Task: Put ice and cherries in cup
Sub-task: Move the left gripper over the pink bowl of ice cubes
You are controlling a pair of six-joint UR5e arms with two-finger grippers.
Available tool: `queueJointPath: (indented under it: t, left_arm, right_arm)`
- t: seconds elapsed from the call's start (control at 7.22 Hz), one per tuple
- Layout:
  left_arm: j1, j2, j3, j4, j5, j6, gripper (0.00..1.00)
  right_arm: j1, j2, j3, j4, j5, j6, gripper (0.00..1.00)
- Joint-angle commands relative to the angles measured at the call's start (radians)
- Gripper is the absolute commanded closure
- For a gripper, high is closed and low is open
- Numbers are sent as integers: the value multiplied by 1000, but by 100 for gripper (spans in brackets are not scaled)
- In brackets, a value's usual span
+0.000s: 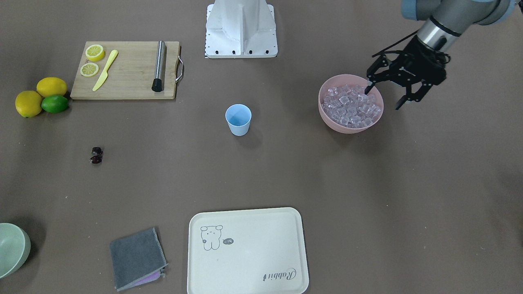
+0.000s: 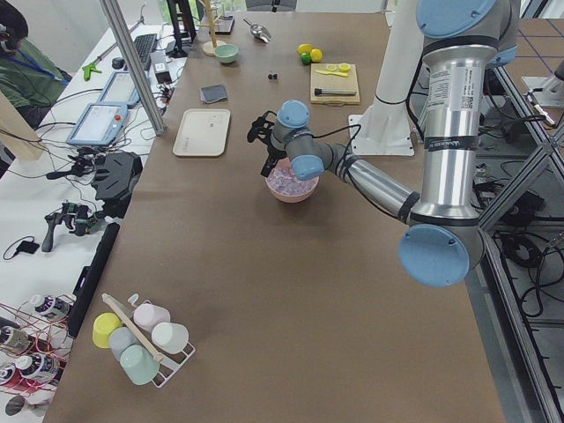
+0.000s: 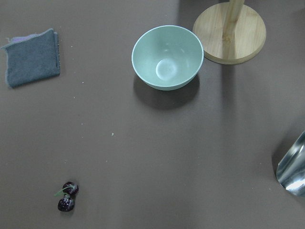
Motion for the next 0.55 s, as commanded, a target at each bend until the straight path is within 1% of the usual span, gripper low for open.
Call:
queueJointPath:
  t: [0.0, 0.14, 0.42]
  left_arm:
    - [169, 11, -13, 7, 207, -3, 2]
    - [171, 46, -20, 5, 209, 19, 3]
    - [171, 97, -36, 4, 206, 168, 3]
  right_arm:
    - [-7, -3, 3, 2, 3, -2, 0]
    - [-7, -3, 3, 2, 3, -2, 0]
    - [-7, -3, 3, 2, 3, -3, 0]
